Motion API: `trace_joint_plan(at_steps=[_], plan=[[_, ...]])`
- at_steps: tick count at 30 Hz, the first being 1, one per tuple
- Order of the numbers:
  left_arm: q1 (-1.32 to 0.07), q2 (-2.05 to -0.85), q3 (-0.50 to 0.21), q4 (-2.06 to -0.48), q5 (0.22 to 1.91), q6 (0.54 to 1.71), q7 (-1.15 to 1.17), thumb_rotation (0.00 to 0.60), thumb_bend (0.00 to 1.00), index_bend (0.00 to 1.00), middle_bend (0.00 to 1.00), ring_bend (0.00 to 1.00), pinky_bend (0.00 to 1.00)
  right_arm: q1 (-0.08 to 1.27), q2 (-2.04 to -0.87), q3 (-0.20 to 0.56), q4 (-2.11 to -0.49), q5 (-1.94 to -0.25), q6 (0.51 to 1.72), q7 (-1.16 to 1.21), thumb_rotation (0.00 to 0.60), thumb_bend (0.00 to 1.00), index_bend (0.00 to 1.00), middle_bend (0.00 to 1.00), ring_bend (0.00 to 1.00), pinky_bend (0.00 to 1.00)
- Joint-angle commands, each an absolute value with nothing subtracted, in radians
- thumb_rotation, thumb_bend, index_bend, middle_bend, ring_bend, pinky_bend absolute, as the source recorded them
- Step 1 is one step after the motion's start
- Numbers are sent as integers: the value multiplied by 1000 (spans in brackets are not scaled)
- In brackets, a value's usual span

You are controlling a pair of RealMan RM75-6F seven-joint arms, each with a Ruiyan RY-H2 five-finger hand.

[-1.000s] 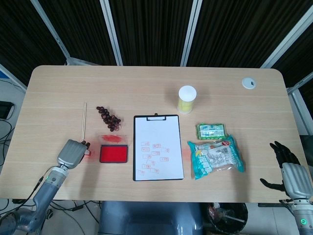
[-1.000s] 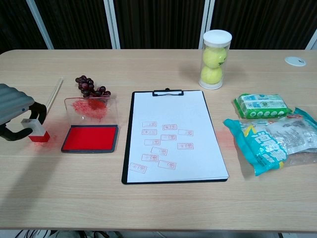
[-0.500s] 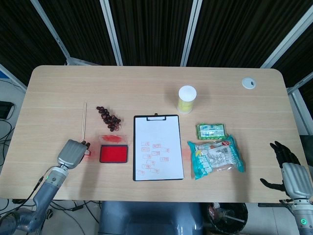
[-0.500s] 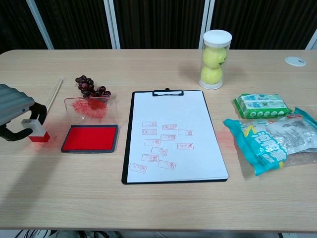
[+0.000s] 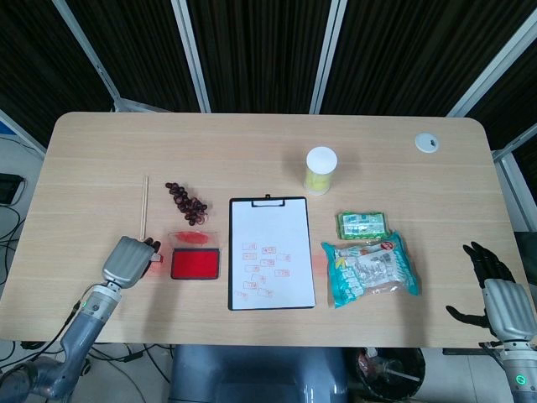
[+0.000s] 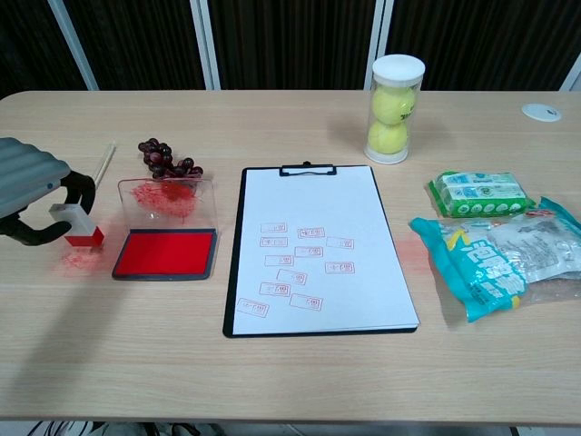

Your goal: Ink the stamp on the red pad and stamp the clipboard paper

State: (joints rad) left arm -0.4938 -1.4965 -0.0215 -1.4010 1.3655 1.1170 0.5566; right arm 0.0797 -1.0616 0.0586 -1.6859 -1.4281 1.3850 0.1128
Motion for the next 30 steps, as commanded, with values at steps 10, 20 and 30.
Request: trace_joint_plan(at_steps=[10,20,30], plan=[[-548,-1567,-78,-1512,1332,1117,705,600,487,718,775,997,1000,79,-1057,59,-1689,-1424,1381,124,600,170,0,0,0,135],[-572,-1605,-94,-1558,1260,1113,845,600,489,734,794,998,1000,81,-1052,59,-1692,-1418,1371,142,600,170,0,0,0,135],[-580,-1626,-93,-1603,1164,1126,954,600,489,736,797,998,1000,81,-1049,60,-1696,-1416,1368,148,600,169,0,0,0,135]])
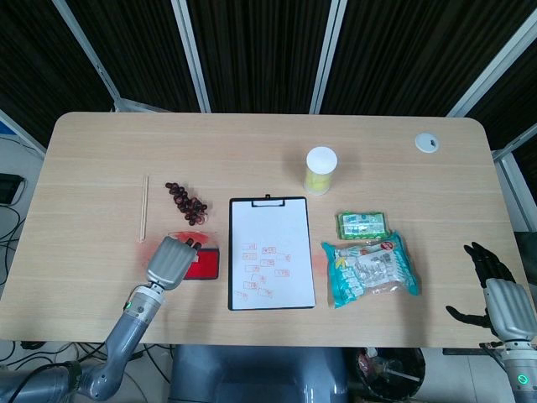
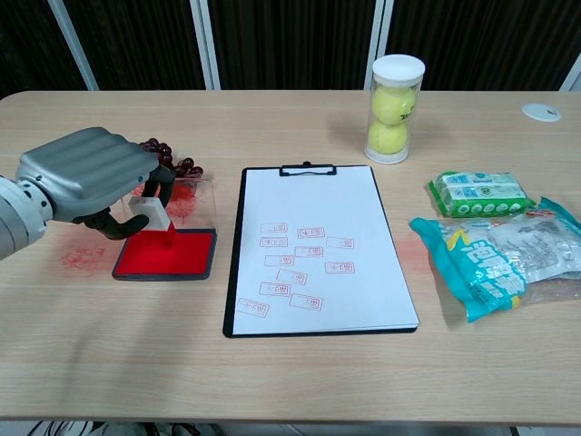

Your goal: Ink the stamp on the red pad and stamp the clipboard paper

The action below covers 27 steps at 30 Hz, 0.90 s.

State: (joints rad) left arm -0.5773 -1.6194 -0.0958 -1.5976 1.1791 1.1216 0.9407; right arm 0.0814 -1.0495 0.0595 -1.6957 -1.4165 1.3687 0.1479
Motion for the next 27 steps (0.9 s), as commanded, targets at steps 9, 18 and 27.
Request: trace_joint_plan(at_steps=[9,18,27], plan=[[-588,-1674,-74,-1556,1144,1130,956,600,490,740,802,998,1000,82,-1048,60,-1696,-1415,1367,150,600,169,0,0,0,135],[-597,-1706,-61,-1520,1128,1127,967,600,489,748,810,998,1000,82,-1048,59,-1696,-1417,1367,152,600,169,0,0,0,135],[-607,-1728,-53,-1496,1113,1124,977,600,489,750,812,998,1000,82,-1049,60,-1696,-1415,1366,150,600,170,0,0,0,135]])
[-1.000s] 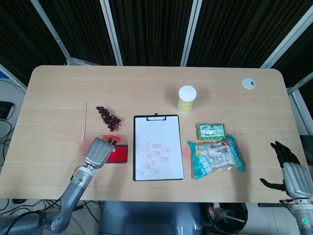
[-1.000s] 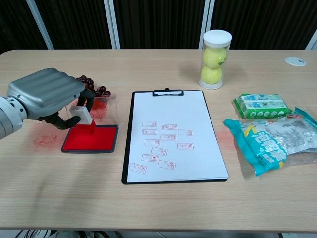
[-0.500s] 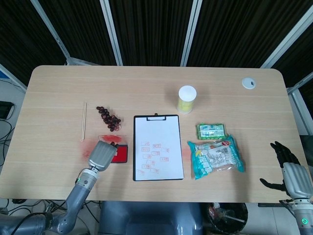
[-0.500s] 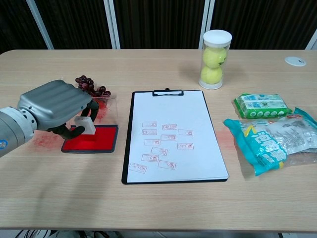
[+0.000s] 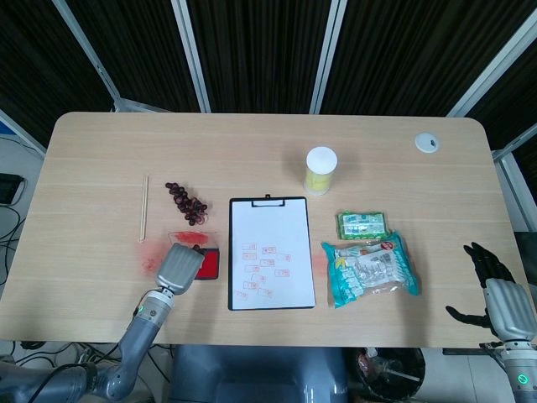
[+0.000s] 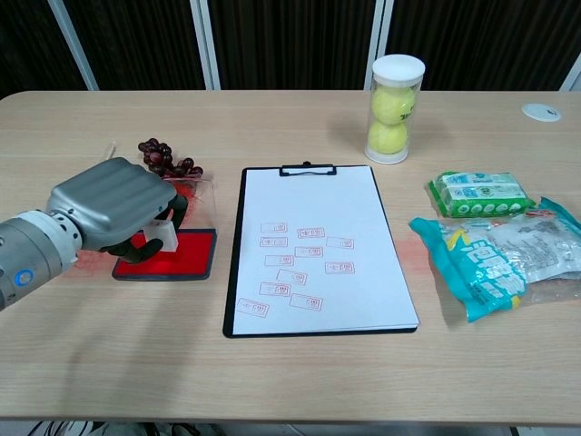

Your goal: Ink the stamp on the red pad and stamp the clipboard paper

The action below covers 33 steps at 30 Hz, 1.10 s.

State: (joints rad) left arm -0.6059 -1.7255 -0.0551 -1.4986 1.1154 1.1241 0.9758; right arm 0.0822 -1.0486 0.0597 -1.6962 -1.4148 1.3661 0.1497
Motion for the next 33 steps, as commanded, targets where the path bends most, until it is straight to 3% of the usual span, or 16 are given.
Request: trace_joint_plan(at_steps=[1,12,23,33], plan=[[-607,-1730,-52,-1495,1113,1124,977,600,489,750,812,998,1000,82,-1049,60,-1696,-1415,1366,150,600,170,0,0,0,135],[-613,-1731,-49,-1493,1118,1135,974,600,489,751,813,998,1000,82,-1048,60,-1696,-1417,1368,152,600,169,0,0,0,135],[-628,-1647,-87,-1574,1124,1165,976,600,489,753,817,998,1000,82,-1050,59,-1696,-1418,1369,148,600,170,0,0,0,135],[-622,-1634,-61,-1550,1097,1151,966,600,489,753,818,998,1000,81,-1050,60,-1697,-1416,1369,147,600,170,0,0,0,135]])
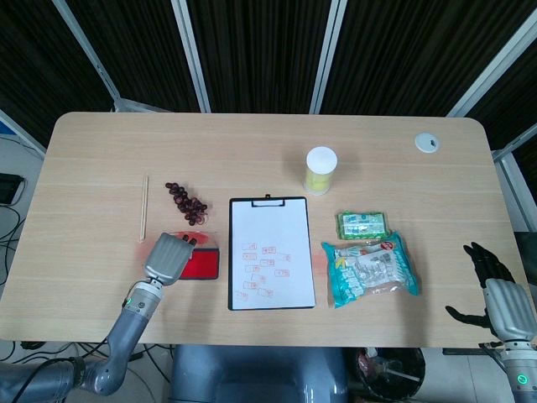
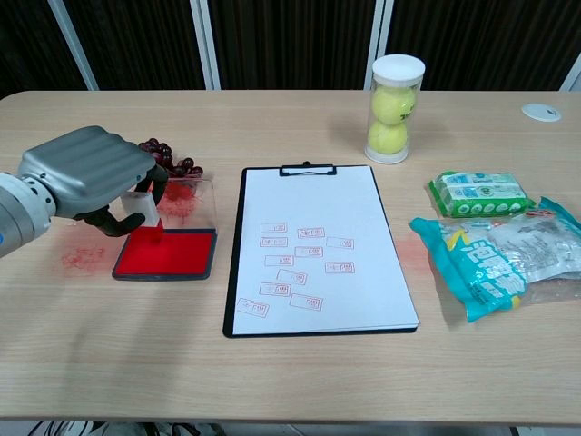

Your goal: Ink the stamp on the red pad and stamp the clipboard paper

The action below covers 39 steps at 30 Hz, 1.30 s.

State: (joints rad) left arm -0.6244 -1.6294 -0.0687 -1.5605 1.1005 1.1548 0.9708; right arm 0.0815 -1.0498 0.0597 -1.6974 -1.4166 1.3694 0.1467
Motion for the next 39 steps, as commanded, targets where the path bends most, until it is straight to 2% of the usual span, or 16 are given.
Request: trace_joint_plan(at_steps=[1,26,33,39], plan=[[-622,-1636,-59,-1545,1097,1150,965,600,489,753,818,998,1000,82,-1050,60,-1697,-1416,1369,147,600,170,0,0,0,135],[-612,-1691,-22,-1458,1098,1139,944,600,489,755,820,998,1000,82,-1050,60,-1698,-1414,1367,147,600,169,0,0,0,135],[-615,-1678,-28,-1482,1107,1149,947,600,489,756,821,998,1000,82,-1050,60,-1698,-1415,1368,147,600,169,0,0,0,135],[-630,-1638,-55,-1573,1112,1174,985,600,489,756,824,998,1000,82,-1050,60,-1699,-1414,1367,149,600,170,0,0,0,135]])
